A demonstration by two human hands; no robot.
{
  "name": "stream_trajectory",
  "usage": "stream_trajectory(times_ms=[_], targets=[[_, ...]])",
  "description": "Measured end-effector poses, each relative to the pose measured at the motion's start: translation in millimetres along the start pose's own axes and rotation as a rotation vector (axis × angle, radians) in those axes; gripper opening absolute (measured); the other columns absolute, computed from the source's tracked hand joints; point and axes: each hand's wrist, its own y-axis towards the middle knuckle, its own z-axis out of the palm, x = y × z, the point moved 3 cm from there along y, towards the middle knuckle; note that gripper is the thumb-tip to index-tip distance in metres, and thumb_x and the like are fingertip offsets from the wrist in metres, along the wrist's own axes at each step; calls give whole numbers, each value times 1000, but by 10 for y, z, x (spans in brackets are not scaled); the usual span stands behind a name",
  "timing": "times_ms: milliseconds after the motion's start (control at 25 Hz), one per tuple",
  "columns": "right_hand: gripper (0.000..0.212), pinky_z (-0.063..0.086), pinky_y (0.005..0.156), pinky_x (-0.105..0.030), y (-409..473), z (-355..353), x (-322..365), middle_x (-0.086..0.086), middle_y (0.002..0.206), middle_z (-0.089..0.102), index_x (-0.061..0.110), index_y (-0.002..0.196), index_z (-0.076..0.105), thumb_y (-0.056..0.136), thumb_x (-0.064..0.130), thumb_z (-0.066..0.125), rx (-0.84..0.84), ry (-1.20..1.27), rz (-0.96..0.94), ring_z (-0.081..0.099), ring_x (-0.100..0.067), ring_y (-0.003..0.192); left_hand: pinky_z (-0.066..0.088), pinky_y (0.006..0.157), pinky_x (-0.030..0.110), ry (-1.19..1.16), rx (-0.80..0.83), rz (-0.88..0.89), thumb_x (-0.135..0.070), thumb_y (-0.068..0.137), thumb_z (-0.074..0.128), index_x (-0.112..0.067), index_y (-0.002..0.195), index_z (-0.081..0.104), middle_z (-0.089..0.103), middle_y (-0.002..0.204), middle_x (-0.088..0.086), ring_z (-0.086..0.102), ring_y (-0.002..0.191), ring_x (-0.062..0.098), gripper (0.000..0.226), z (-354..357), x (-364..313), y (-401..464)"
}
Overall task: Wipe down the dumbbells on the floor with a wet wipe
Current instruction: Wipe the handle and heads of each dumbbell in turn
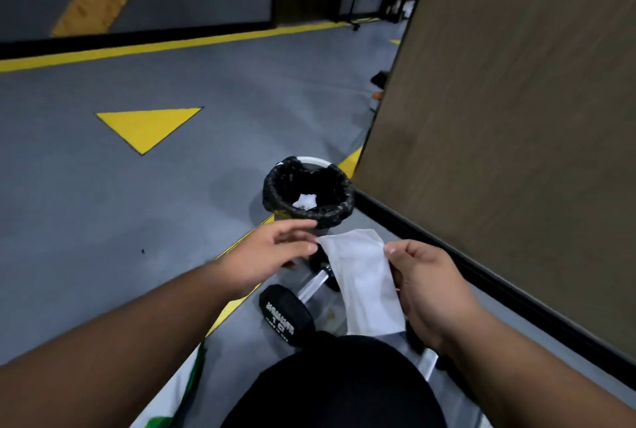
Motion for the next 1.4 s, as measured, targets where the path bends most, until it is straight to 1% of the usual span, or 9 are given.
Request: stream_trajectory(times_ms=[120,320,480,600,800,920,1080,1240,1400], targets=[[26,48,53,-31,-241,-197,217,-14,68,67,5,88,68,106,15,51,-46,-13,-55,59,-20,57,55,84,24,-11,129,139,-11,87,75,-23,125,67,73,119,2,68,103,11,41,561,-707,-158],[31,55,79,-61,-531,-595,381,-31,97,71,15,79,74,102,14,53,-76,8,-123,62,-32,78,59,88,31,344,137,283,-18,82,84,-20,98,81,79,94,-4,73,93,11,17,1109,-1202,-364],[26,54,91,-62,-884,-1039,386,-29,101,72,7,87,74,95,31,65,-85,69,-141,67,-34,85,55,76,26,432,66,328,-18,85,81,-20,89,82,78,85,-6,70,80,5,5,1628,-1463,-449],[37,59,77,-51,-1168,-1555,382,-30,102,71,-3,97,69,94,34,72,-59,54,-130,69,-34,82,57,77,35,349,85,328,-20,87,79,-20,88,81,78,85,1,72,81,15,3,2106,-1618,-459],[18,63,75,-49,-1557,-2590,359,-19,88,73,-3,93,71,93,15,73,-196,12,-156,70,-28,74,58,68,33,252,158,320,-18,89,77,-18,91,81,78,87,1,74,81,16,4,3039,-1713,-419],[14,61,75,-49,-1731,-3144,297,-18,83,73,-1,89,71,93,12,73,-294,21,-169,69,-27,72,62,80,46,135,207,263,-11,91,74,-14,94,80,78,92,8,75,90,29,7,3616,-1662,-397],[10,60,69,-42,-1916,-3787,182,-14,77,73,5,85,72,93,11,73,-447,59,-211,69,-23,68,59,90,48,97,308,266,-8,86,78,-12,100,78,79,95,6,75,93,25,15,4408,-1587,-378],[9,58,66,-36,-2040,-4211,88,-14,85,75,2,91,71,90,10,74,-534,200,-287,71,-25,73,59,90,45,19,327,242,-5,81,81,-14,99,77,79,93,3,76,91,22,20,4916,-1511,-384],[16,61,77,-45,-2059,-4302,-100,-19,98,77,-1,103,74,88,4,73,-533,275,-262,75,-33,84,58,90,54,-63,292,217,-8,81,82,-17,89,78,78,92,7,75,91,29,13,5212,-1422,-309]])
